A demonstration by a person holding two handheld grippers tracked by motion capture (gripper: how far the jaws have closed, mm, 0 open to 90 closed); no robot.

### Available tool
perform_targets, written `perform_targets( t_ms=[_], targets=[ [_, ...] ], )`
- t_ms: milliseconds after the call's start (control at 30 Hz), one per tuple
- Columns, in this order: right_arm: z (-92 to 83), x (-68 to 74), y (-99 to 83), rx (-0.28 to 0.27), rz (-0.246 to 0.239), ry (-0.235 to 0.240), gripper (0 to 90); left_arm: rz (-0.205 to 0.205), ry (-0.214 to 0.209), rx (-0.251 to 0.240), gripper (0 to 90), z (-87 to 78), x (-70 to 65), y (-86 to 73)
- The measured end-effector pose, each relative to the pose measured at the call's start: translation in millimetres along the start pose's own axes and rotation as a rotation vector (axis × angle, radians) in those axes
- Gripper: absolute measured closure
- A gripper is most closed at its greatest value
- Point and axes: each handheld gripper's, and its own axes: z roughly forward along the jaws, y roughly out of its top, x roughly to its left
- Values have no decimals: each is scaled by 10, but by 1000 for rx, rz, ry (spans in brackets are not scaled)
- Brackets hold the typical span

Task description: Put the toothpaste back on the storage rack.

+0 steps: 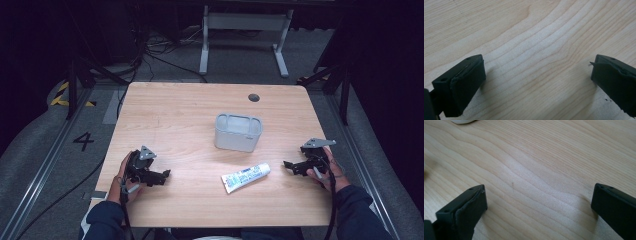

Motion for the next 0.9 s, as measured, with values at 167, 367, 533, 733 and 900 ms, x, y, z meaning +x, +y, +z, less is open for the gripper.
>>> perform_targets(
  t_ms=[167,367,533,733,900],
  targets=[
    [-5,-15,9,12,-11,6,5,28,-11,-5,1,-23,23,-28],
    [2,-21,78,70,-29,20,5,32,-17,-5,5,-83,25,-101],
    [-5,-8,100,90,-45,25,8,59,-25,-5,5,-102,50,-114],
    [-73,33,152,91,-126,49,200,67,-27,-7,4,-103,68,-116],
    [-121,110,195,92,-173,69,182,66,-27,-7,4,-104,68,-117]
  ],
)
